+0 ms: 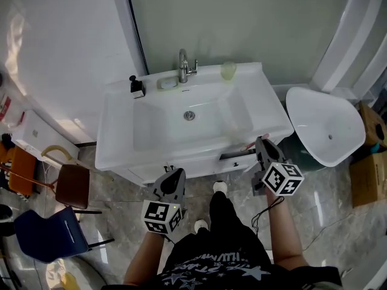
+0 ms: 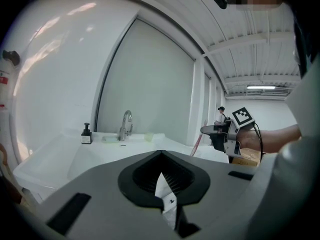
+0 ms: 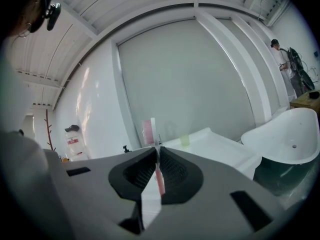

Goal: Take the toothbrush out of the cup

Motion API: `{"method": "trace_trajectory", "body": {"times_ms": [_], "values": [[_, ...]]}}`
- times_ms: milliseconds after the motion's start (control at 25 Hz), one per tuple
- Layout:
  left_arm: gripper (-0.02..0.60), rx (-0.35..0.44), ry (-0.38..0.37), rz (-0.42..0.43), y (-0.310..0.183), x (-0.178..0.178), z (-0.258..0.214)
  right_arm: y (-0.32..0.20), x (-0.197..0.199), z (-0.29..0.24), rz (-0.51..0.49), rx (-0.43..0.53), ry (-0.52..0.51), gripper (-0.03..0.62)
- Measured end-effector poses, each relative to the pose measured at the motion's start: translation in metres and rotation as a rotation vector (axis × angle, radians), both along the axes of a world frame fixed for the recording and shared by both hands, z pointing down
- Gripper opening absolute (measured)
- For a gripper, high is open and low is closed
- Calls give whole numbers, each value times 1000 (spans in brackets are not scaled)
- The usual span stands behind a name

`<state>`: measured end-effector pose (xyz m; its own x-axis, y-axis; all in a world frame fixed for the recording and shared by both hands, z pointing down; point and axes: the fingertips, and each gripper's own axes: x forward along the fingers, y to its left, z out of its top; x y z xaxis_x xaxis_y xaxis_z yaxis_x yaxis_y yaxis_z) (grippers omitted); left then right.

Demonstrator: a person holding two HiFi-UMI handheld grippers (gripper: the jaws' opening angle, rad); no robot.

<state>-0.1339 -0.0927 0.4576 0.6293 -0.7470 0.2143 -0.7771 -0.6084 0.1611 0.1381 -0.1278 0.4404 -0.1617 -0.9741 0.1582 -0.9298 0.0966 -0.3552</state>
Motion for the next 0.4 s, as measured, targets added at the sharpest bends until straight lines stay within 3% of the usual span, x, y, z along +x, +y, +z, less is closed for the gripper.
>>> {"method": "trace_trajectory", "body": {"times_ms": [400], "values": [[12,-15,1,10,-1,-4,7,10,-2,2,9,-5,25,34]]}}
